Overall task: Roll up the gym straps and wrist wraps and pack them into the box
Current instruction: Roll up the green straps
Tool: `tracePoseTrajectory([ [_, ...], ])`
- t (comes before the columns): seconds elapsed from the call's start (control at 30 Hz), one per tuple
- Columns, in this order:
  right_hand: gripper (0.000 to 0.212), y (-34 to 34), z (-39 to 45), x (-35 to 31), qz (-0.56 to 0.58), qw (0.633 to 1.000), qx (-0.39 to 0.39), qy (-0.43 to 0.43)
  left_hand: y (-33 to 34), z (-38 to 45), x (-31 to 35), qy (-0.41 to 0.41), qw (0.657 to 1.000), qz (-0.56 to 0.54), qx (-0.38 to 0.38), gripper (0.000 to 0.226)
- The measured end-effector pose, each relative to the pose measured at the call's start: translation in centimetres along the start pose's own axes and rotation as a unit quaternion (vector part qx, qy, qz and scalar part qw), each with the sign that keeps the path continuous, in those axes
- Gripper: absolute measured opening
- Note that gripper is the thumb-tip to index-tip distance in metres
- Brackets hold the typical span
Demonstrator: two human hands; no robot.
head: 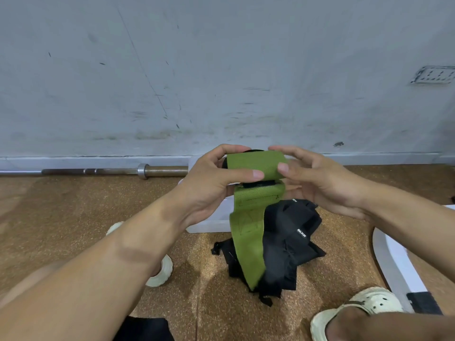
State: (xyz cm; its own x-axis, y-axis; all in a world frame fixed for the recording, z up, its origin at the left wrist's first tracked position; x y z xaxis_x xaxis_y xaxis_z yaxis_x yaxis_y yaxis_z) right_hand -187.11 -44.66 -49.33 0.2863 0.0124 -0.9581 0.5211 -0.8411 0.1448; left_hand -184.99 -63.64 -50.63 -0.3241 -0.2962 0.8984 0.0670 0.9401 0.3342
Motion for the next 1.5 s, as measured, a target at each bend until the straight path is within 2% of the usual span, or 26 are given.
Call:
tracePoseTrajectory([
  [0.1,0.055,0.5,-0.3,0.6,-0.017,0.999,-0.037,0.024,0.0,0.0,-0.2,0.017,0.999,0.032,-0.004,0.063],
  [0.17,0.059,0.4,-0.2,0.8,-0.024,0.999,-0.022,0.008,0.1,0.1,-0.3,0.032,0.999,0.044,0.003,0.068],
  [0.27,0.058,0.0,0.1,0.8,-0.010,0.999,0.021,-0.038,0.4,0.3,-0.6,0.023,1.000,0.001,0.006,0.088],
  [0.33,0.056,-0.3,0.2,0.5,-0.011,0.996,0.044,-0.073,0.7,0.1,-0.9,-0.013,1.000,-0.023,-0.012,0.081],
  [0.47,0.054,-0.5,0.2,0.7,-0.028,0.991,0.064,-0.117,1.0,-0.2,-1.0,-0.052,0.998,-0.004,-0.044,0.055],
  [0.67,0.052,-0.2,0.0,0.9,-0.055,0.985,0.076,-0.145,1.2,-0.6,-1.0,-0.066,0.994,0.077,-0.049,0.055],
  [0.8,0.045,-0.1,0.2,1.0,-0.080,0.977,0.096,-0.171,1.2,-0.6,-1.1,-0.082,0.993,0.079,-0.036,0.049],
  [0.9,0.052,-0.3,0.5,1.3,-0.084,0.978,0.096,-0.165,1.0,-0.7,-1.2,-0.088,0.992,0.082,-0.028,0.039],
  [1.0,0.051,-0.3,0.6,1.2,-0.089,0.980,0.093,-0.152,0.8,-0.7,-1.1,-0.076,0.994,0.078,-0.007,0.041],
  [1.1,0.052,-0.4,0.7,0.8,-0.092,0.984,0.083,-0.130,0.7,-0.6,-1.0,-0.045,0.997,0.064,0.006,0.024],
  [1.13,0.057,-0.5,0.8,0.9,-0.087,0.987,0.078,-0.111,0.5,-0.6,-0.9,-0.033,0.998,0.060,0.013,0.024],
  [1.2,0.074,-0.5,0.9,1.2,-0.064,0.994,0.057,-0.065,0.2,-0.4,-0.7,-0.009,0.998,0.050,0.035,0.037],
  [1.27,0.081,-0.3,0.9,1.6,-0.018,0.999,0.031,-0.034,-0.1,-0.3,-0.6,0.014,0.998,0.041,0.053,0.048],
  [1.33,0.072,0.0,0.9,1.8,0.020,0.999,0.020,-0.018,-0.1,-0.2,-0.6,0.032,0.997,0.047,0.053,0.052],
  [1.5,0.057,-0.1,1.1,2.0,0.002,0.999,0.035,-0.019,0.5,-0.3,-1.0,0.057,0.995,0.082,0.021,0.058],
])
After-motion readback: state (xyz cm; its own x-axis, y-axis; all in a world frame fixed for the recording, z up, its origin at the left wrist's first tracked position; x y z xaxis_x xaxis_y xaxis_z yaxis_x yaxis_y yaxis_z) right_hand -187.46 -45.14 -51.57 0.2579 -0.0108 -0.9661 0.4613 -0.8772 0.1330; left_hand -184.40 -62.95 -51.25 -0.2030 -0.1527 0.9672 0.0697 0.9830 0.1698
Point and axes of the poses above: each hand's wrist, its own z-axis towards the middle knuckle, its own y-axis out of the palm, x = y × z, the point moved 4 cm from there along z, towards the middle knuckle, and after that the axes turned 1 degree about -y, right-handed, at the moved point
